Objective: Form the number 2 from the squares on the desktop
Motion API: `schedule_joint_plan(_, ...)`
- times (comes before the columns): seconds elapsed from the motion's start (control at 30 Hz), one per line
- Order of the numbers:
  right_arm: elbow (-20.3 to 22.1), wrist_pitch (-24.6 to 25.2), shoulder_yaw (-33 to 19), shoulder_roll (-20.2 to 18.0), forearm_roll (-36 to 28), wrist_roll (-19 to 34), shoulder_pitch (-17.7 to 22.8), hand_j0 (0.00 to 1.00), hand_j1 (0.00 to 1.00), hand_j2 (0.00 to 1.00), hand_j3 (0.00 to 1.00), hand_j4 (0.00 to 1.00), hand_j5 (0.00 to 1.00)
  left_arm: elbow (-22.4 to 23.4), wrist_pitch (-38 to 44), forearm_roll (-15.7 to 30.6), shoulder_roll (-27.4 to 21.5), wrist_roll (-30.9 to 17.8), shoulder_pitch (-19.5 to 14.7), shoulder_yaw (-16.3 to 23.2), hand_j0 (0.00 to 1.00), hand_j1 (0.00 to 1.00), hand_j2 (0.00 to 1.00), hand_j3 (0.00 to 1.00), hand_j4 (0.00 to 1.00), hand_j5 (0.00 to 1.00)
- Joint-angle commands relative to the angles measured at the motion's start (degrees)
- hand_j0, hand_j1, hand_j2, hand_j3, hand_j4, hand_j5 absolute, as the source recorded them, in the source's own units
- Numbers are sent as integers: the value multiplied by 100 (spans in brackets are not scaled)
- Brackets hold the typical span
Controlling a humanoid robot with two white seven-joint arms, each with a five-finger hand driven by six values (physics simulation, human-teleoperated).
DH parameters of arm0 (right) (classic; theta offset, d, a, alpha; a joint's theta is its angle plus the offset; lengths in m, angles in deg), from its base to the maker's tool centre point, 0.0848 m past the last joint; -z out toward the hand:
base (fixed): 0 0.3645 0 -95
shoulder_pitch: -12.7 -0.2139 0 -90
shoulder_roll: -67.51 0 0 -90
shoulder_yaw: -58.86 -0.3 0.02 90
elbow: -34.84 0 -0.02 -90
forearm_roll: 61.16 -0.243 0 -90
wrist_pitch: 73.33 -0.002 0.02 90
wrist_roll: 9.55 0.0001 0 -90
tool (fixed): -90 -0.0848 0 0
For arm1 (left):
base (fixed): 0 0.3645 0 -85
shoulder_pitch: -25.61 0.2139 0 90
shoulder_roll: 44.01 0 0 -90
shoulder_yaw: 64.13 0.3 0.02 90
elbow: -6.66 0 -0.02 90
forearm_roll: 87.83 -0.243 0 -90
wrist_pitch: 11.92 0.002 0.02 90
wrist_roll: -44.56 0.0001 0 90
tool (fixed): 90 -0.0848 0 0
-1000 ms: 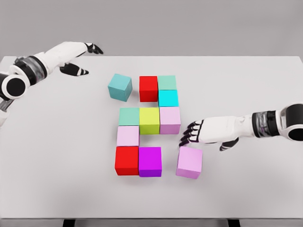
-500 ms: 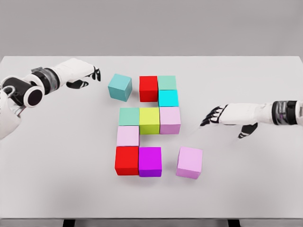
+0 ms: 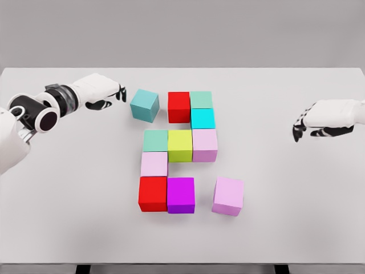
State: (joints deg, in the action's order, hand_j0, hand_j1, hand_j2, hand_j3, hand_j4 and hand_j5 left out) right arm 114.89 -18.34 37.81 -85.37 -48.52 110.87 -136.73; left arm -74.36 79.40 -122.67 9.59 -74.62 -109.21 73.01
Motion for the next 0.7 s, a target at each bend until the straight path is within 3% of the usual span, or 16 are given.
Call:
schedule_joint_plan(0.0, 484, 1, 997, -208, -94, 35, -42, 14, 14, 14, 14, 14, 14, 121, 0, -22, 20, 18, 0, 6, 57, 57, 57, 57, 57, 57)
schedule_joint_plan(0.07, 827, 1, 1253, -181, -86, 157, -157, 12, 12, 12, 12, 12, 12, 174, 0, -171, 151, 18, 0, 111, 57, 57, 57, 57, 57, 57)
schedule_joint_plan(0.2, 1162, 1, 1209, -85, -94, 459, 212, 12, 12, 12, 12, 12, 12, 253, 0, -251, 248, 97, -9, 111, 57, 57, 57, 57, 57, 57)
schedule_joint_plan(0.33, 1206, 1, 1209, 109, -94, 459, 239, 10, 10, 10, 10, 10, 10, 245, 0, -233, 239, 141, -9, 103, 57, 57, 57, 57, 57, 57)
schedule_joint_plan(0.67, 1469, 1, 1218, 153, -94, 459, 239, 10, 10, 10, 10, 10, 10, 192, -141, -154, 231, 141, -9, 103, 57, 57, 57, 57, 57, 57)
